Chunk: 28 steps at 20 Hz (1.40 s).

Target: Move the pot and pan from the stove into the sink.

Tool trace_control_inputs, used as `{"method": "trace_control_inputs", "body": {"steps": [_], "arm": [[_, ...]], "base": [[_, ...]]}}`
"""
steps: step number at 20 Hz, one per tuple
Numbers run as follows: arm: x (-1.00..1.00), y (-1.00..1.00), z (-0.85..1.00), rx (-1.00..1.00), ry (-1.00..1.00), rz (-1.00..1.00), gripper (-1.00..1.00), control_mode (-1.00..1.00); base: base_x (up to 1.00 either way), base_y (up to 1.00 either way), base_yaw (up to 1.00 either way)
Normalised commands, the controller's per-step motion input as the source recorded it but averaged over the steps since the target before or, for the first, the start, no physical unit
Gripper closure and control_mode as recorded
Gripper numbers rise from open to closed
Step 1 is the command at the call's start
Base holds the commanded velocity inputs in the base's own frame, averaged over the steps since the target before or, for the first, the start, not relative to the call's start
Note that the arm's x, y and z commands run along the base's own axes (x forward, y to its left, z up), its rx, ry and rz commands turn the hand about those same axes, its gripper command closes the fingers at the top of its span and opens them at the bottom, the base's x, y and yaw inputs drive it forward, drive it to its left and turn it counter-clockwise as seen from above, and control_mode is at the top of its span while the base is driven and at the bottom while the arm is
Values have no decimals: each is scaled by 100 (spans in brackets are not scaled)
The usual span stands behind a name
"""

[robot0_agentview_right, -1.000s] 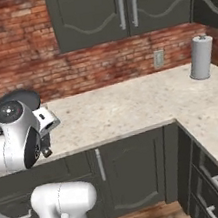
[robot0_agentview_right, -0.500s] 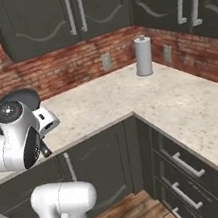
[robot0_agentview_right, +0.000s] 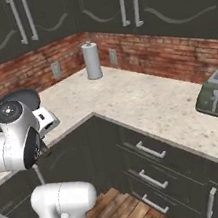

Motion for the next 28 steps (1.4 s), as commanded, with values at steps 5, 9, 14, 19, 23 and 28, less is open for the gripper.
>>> {"method": "trace_control_inputs", "body": {"steps": [5,9,14,19,23,28], "arm": [[0,0,0,0,0,0,100,100],[0,0,0,0,0,0,100,100],[0,0,0,0,0,0,100,100],[0,0,0,0,0,0,100,100],[0,0,0,0,0,0,100,100],[0,0,0,0,0,0,100,100]], "base": [[0,-7,-50],[0,-7,-50],[0,-9,-50],[0,-8,-18],[7,-33,-1],[26,-72,-5]]}}
